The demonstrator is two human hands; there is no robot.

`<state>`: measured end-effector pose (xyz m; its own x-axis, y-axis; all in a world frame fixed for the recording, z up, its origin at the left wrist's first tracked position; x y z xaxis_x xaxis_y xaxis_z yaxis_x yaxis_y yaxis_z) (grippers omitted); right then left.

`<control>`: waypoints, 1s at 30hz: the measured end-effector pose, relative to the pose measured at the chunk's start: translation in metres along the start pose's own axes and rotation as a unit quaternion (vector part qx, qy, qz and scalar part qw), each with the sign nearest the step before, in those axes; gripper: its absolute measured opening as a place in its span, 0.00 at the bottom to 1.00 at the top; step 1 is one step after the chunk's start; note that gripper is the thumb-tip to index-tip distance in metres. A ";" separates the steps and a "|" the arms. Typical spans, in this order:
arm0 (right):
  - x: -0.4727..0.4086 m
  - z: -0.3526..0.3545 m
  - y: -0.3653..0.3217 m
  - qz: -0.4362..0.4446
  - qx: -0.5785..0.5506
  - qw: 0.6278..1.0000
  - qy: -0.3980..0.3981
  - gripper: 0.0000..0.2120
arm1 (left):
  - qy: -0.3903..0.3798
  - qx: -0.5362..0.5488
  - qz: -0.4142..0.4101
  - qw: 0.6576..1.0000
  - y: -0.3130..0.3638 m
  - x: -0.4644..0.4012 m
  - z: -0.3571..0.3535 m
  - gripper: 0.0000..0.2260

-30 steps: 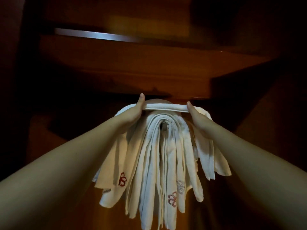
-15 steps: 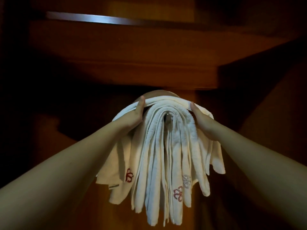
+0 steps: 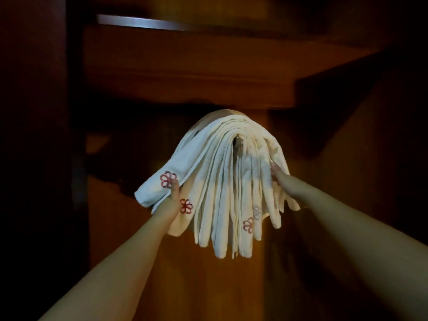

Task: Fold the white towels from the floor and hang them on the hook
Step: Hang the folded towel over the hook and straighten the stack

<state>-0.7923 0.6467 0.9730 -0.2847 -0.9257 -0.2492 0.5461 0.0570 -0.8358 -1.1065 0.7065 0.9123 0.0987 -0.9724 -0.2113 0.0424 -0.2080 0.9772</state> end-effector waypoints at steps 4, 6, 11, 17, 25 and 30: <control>0.048 -0.014 0.010 -0.044 0.050 0.998 -0.019 0.39 | -0.028 -0.042 0.091 0.995 -0.040 0.029 0.024 0.40; 0.074 -0.020 0.007 -0.038 0.082 0.995 -0.035 0.35 | -0.078 -0.100 0.096 0.987 -0.044 0.058 0.027 0.44; 0.145 -0.039 -0.008 0.010 0.109 0.991 -0.074 0.26 | -0.146 -0.155 0.065 0.975 -0.032 0.125 0.046 0.36; 0.241 -0.058 0.001 0.033 0.189 0.981 -0.042 0.26 | -0.192 -0.235 -0.032 0.952 -0.029 0.193 0.062 0.23; 0.381 -0.048 0.065 0.031 0.308 0.949 -0.061 0.27 | -0.307 -0.298 -0.099 0.899 -0.056 0.295 0.027 0.25; 0.464 -0.037 0.154 -0.048 0.273 0.959 -0.062 0.28 | -0.377 -0.307 -0.100 0.868 -0.112 0.359 -0.016 0.25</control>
<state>-0.8695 0.2396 0.7108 -0.2777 -0.9559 -0.0956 0.8628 -0.2044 -0.4625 -1.0597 0.3820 0.7271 -0.6408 -0.7641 -0.0748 0.5288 -0.5099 0.6784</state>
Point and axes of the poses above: each hand's wrist, its own x-axis away from the middle knuckle, its own z-axis out of the back of the hand, y = z × x, the point moved 4 cm from there along -x, towards the middle knuckle, and after that the axes turned 1 degree about z, right-handed, at the moved point
